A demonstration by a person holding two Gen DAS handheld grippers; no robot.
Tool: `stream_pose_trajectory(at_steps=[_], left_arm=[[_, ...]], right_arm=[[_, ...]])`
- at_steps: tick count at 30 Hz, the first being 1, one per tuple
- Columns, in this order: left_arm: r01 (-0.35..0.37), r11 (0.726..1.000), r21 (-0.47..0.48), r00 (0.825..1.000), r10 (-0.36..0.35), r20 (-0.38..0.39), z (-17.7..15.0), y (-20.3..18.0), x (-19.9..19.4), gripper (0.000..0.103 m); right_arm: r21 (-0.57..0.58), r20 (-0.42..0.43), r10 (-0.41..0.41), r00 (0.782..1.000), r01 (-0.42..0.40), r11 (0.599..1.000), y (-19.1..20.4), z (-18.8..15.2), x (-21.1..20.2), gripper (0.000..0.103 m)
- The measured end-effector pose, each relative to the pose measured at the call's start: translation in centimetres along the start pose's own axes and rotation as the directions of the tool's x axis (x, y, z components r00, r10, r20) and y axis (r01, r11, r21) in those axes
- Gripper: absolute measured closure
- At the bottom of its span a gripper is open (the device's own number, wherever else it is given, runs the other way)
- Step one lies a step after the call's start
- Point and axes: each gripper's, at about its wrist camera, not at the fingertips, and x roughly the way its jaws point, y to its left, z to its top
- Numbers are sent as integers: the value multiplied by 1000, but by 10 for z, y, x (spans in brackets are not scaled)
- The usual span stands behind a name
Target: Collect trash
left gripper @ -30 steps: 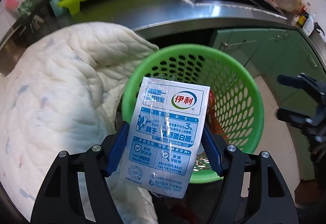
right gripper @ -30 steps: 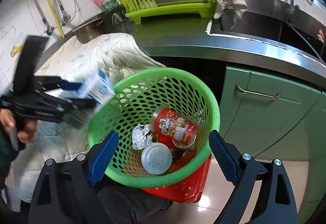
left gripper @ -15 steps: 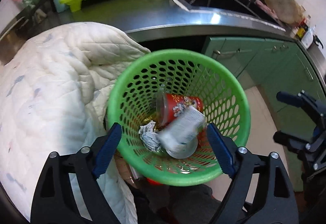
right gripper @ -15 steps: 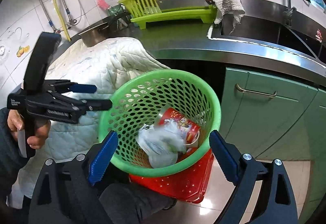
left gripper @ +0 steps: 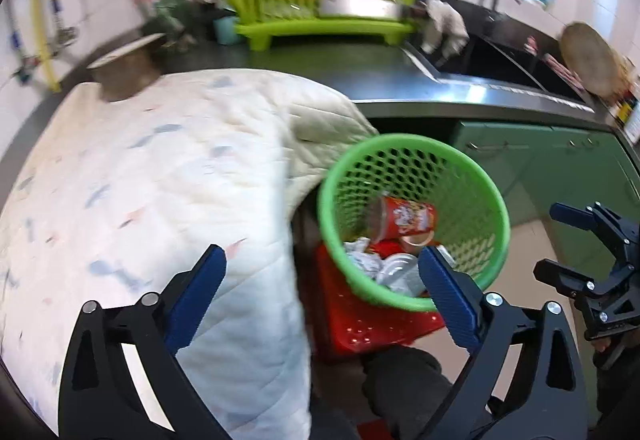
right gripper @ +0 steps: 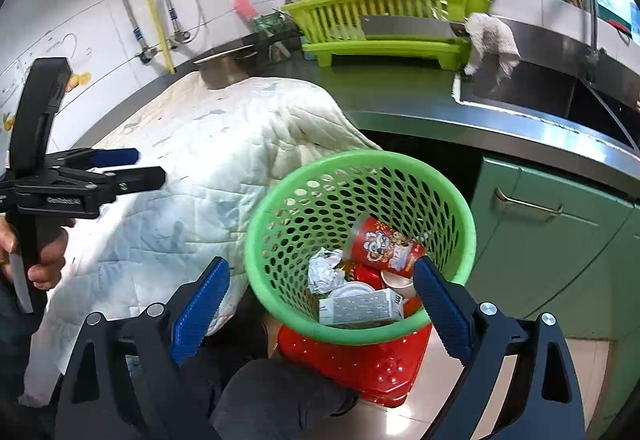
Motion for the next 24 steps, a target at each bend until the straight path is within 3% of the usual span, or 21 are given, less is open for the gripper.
stream_pose_trajectory(at_steps=[12, 24], left_arm=[[-127, 982, -142, 988, 139, 74, -37, 45, -67, 5], [-237, 911, -338, 949, 291, 119, -84, 94, -112, 5]], right_arm=[[-50, 14, 26, 1000, -26, 998, 51, 9, -9, 11], [0, 46, -1, 999, 0, 1000, 88, 18, -20, 11]])
